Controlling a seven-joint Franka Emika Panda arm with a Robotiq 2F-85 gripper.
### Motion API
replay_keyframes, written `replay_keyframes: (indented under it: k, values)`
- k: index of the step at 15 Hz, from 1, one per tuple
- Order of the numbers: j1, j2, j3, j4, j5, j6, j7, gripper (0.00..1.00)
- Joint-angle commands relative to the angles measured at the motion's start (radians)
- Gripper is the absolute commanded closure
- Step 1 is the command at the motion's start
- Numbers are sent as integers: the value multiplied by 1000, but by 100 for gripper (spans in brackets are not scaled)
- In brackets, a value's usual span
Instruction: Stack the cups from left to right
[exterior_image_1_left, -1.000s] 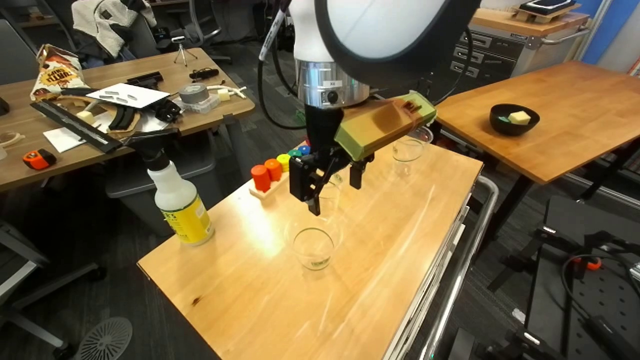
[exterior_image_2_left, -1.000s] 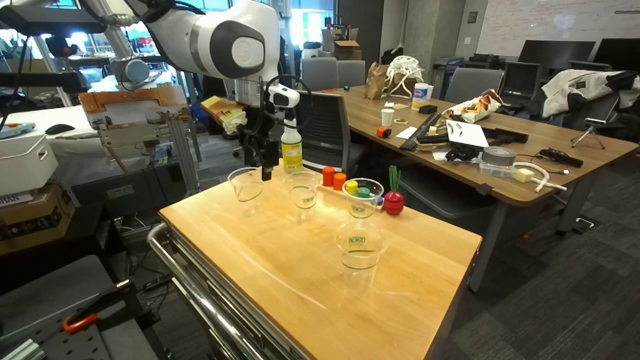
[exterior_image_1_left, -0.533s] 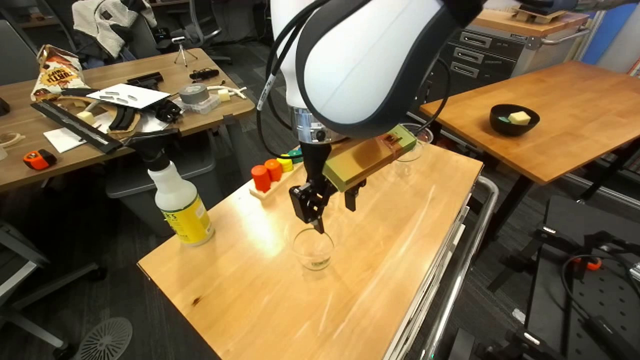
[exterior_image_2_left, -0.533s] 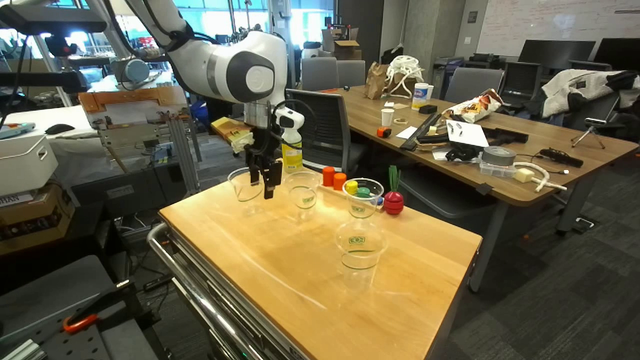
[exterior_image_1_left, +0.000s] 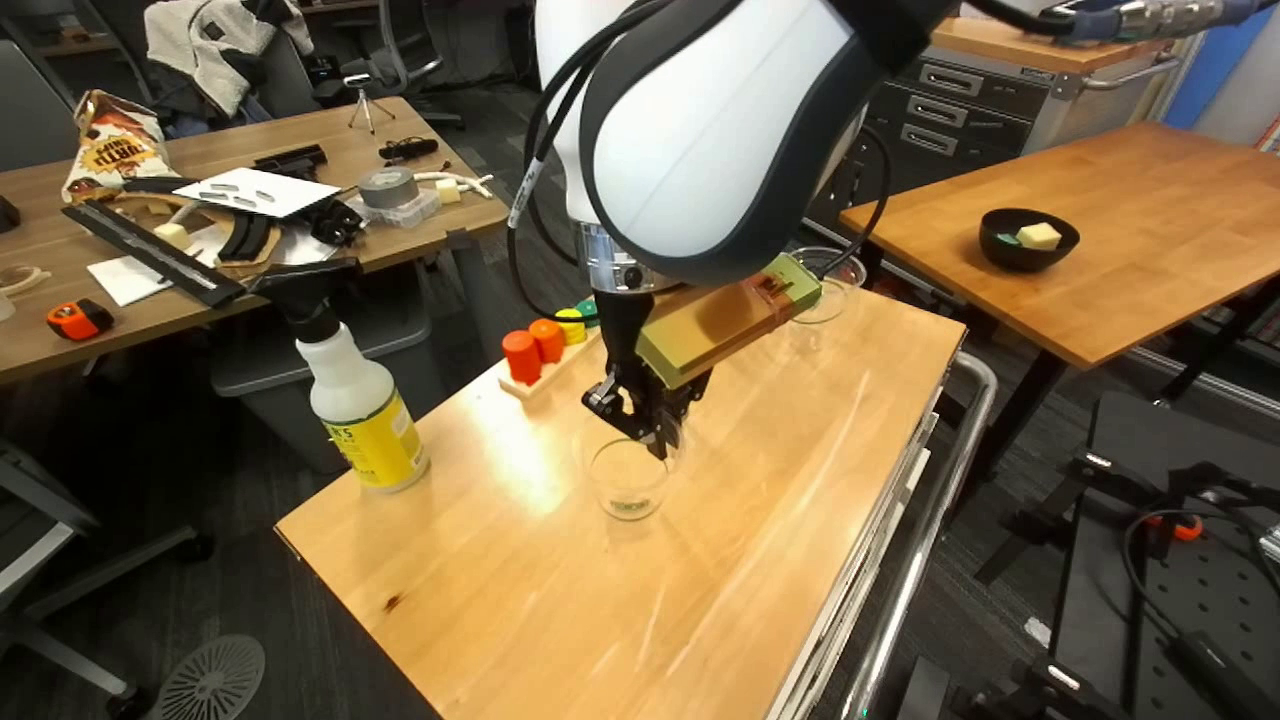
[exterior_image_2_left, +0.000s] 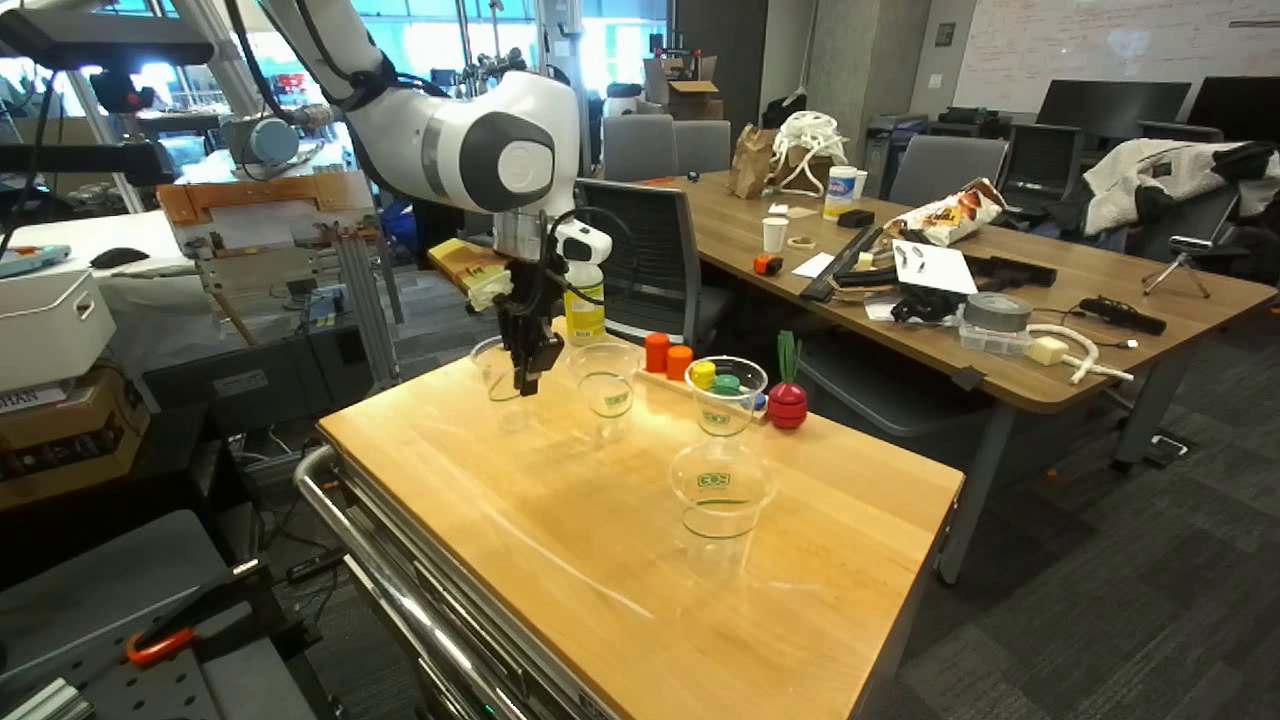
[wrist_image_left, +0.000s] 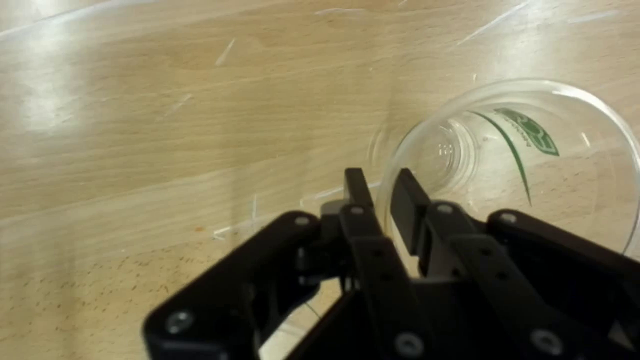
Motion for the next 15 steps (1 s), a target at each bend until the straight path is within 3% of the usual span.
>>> replay_keyframes:
  k: [1, 7, 15]
  values:
    - [-9, -30, 15, -11, 58, -5, -49, 98]
    - [-60, -80, 51, -17, 219, -37, -170, 97]
    - [-117, -266, 7, -31, 310, -59, -165, 93]
